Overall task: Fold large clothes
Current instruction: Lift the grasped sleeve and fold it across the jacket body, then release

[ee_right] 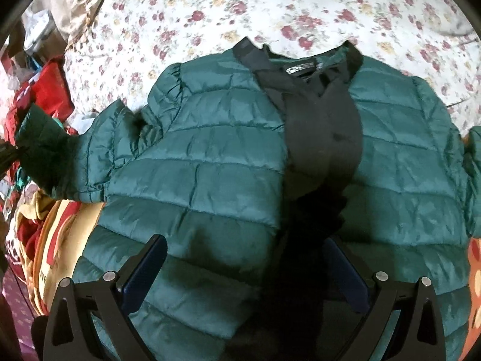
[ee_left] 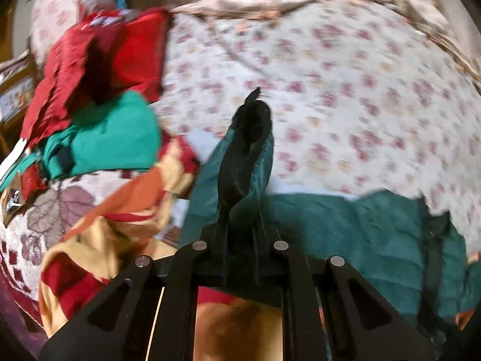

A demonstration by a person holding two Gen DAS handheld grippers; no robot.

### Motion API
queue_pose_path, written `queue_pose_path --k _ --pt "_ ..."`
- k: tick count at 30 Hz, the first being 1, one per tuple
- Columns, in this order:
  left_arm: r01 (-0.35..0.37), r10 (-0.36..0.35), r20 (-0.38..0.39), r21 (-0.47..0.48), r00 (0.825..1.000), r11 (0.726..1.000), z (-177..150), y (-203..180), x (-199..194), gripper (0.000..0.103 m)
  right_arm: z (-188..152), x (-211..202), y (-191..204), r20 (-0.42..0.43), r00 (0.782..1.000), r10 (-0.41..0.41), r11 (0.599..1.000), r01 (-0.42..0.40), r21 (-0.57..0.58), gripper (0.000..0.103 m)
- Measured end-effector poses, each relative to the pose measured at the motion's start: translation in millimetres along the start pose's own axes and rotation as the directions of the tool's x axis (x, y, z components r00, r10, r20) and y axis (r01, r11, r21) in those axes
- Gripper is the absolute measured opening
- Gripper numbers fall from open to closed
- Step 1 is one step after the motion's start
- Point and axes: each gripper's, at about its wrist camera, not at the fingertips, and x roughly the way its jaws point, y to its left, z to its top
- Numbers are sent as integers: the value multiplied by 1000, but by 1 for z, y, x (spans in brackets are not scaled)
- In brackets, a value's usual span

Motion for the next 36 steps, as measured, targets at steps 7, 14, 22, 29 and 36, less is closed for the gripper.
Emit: queue_pose_path --k 7,14,22,29,36 --pt "130 -128 -28 105 991 986 -22 -83 -23 11 1 -24 -24 33 999 -37 999 36 12 103" --pt "216 -207 -67 191 976 957 -47 -167 -31 11 2 -45 -64 57 995 -82 996 79 50 103" --pt "285 -258 -133 256 957 924 -73 -239 -27 11 0 -49 -106 39 989 -145 988 142 68 103" --pt "325 -277 -197 289 941 900 -99 -281 -17 11 1 -51 -134 47 980 -194 978 189 93 103" --pt "359 -279 -279 302 919 883 -133 -310 6 11 -5 -50 -158 23 977 -213 970 208 128 103"
